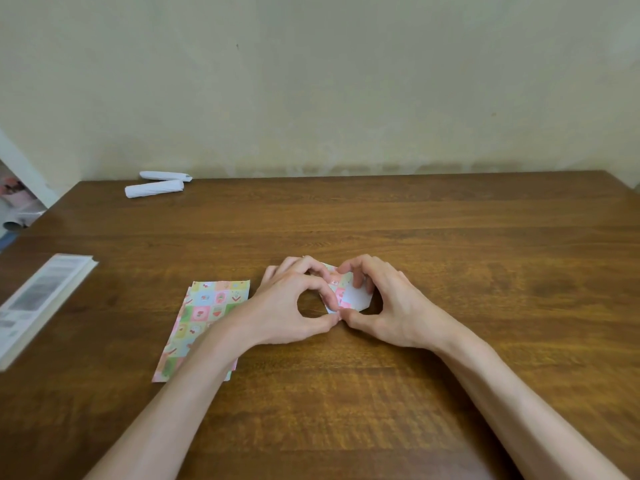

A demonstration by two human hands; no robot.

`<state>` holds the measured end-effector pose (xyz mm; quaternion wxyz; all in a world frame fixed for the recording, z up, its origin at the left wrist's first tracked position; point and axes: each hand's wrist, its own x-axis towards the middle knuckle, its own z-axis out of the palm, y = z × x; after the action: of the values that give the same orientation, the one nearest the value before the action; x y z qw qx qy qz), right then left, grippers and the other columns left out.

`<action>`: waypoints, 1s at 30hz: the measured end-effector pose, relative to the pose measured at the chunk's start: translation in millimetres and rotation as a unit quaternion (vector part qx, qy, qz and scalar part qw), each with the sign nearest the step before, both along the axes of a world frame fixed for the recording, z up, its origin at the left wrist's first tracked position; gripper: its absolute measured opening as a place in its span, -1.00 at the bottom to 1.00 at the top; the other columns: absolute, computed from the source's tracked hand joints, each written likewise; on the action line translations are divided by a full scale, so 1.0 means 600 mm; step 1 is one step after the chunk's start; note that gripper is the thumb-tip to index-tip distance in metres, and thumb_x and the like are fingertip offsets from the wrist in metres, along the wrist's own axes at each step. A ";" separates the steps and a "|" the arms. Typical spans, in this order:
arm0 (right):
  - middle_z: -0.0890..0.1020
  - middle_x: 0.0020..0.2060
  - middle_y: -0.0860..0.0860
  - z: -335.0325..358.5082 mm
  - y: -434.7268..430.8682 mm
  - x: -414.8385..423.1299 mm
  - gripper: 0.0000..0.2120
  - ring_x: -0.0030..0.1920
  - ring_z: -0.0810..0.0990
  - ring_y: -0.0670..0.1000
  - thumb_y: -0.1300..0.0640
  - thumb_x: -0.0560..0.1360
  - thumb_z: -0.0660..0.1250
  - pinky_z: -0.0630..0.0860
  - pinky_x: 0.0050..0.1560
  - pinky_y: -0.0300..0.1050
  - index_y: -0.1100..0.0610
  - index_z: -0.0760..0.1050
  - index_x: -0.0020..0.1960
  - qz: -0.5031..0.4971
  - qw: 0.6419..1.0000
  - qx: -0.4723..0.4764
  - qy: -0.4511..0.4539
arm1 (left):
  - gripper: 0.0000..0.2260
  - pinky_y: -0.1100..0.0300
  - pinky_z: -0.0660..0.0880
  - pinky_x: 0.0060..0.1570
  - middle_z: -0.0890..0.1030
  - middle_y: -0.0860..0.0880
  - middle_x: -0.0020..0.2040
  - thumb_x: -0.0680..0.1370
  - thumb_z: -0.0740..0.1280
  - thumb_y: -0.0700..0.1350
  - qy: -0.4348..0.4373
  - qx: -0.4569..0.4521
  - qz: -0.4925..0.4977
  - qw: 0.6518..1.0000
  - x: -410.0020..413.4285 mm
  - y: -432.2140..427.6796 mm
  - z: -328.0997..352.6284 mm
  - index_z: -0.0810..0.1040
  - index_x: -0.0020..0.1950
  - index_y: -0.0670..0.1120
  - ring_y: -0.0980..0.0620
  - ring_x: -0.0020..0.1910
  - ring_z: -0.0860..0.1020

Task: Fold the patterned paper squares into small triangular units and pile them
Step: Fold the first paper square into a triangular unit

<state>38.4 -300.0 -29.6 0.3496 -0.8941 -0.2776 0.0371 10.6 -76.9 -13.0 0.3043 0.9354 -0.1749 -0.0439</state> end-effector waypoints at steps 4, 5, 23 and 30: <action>0.47 0.03 -0.17 0.001 -0.004 0.001 -0.47 0.10 0.47 -0.12 -0.24 0.39 0.42 0.39 0.27 -0.01 -0.24 0.35 0.30 0.008 1.000 0.001 0.007 | -0.90 0.09 0.10 0.43 0.43 0.34 0.22 0.50 0.50 0.17 -0.003 0.006 0.005 1.000 0.001 -0.003 -0.004 0.66 -0.10 0.20 0.29 0.43 0.23; 0.48 0.04 -0.17 0.001 -0.005 0.002 -0.47 0.10 0.47 -0.12 -0.19 0.41 0.47 0.39 0.28 0.00 -0.23 0.35 0.31 0.010 1.000 0.004 0.008 | -0.90 0.09 0.10 0.43 0.42 0.35 0.22 0.50 0.50 0.17 -0.002 0.006 0.005 1.000 0.001 -0.002 -0.004 0.66 -0.09 0.20 0.29 0.43 0.23; 0.47 0.06 -0.11 0.002 -0.011 0.007 -0.40 0.04 0.50 -0.06 0.08 0.40 0.47 0.46 0.27 0.09 -0.15 0.35 0.37 0.019 0.997 0.066 0.037 | -0.87 0.13 0.09 0.36 0.41 0.33 0.19 0.48 0.50 0.22 -0.008 0.012 0.014 1.000 0.004 -0.005 -0.011 0.63 -0.13 0.22 0.32 0.39 0.23; 0.45 0.11 -0.09 0.001 -0.014 0.010 -0.38 0.06 0.48 -0.08 0.16 0.42 0.43 0.43 0.28 -0.03 -0.17 0.31 0.40 0.021 0.996 0.066 0.052 | -0.88 0.14 0.07 0.34 0.41 0.34 0.19 0.49 0.49 0.22 0.003 0.010 0.014 1.000 0.002 -0.005 -0.007 0.64 -0.12 0.22 0.33 0.39 0.22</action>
<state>44.3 -308.5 -28.9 0.4210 -0.8600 -0.2791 0.0726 12.1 -80.2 -17.0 0.2963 0.9404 -0.1608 -0.0439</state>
